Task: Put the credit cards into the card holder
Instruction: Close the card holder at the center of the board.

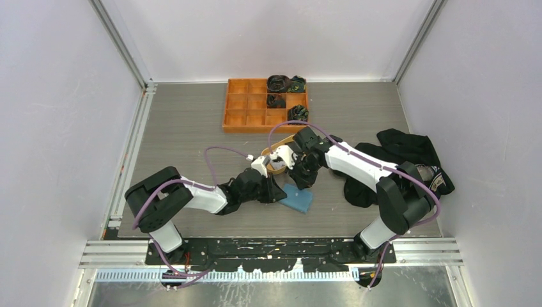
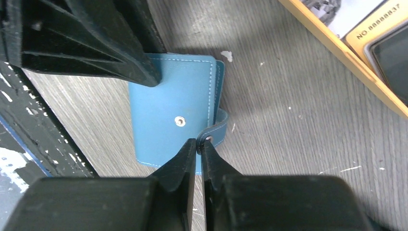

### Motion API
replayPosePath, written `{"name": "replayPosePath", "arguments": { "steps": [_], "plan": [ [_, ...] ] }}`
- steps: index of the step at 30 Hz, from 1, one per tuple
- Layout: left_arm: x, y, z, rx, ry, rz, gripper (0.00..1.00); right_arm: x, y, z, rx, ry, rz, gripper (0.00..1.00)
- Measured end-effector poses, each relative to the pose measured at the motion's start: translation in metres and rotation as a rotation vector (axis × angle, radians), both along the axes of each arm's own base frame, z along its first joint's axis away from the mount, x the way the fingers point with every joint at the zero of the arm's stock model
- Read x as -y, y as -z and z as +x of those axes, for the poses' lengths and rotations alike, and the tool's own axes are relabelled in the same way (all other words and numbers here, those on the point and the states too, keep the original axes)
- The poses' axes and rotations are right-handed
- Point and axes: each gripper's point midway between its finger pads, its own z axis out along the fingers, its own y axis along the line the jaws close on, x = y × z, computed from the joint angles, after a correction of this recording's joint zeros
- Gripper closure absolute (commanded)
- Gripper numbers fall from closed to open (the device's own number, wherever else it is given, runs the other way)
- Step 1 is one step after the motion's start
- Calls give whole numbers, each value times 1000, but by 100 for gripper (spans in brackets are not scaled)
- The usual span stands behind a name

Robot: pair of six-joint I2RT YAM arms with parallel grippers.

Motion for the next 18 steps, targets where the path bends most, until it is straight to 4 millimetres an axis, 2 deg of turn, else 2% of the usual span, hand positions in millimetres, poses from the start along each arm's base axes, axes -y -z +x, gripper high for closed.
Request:
{"name": "replayPosePath", "arguments": {
  "steps": [6, 18],
  "plan": [
    [0, 0, 0, -1, 2, -1, 87, 7, 0, 6, 16, 47, -27, 78],
    [0, 0, 0, -4, 3, -3, 87, 12, -2, 11, 10, 100, -32, 78]
  ]
}}
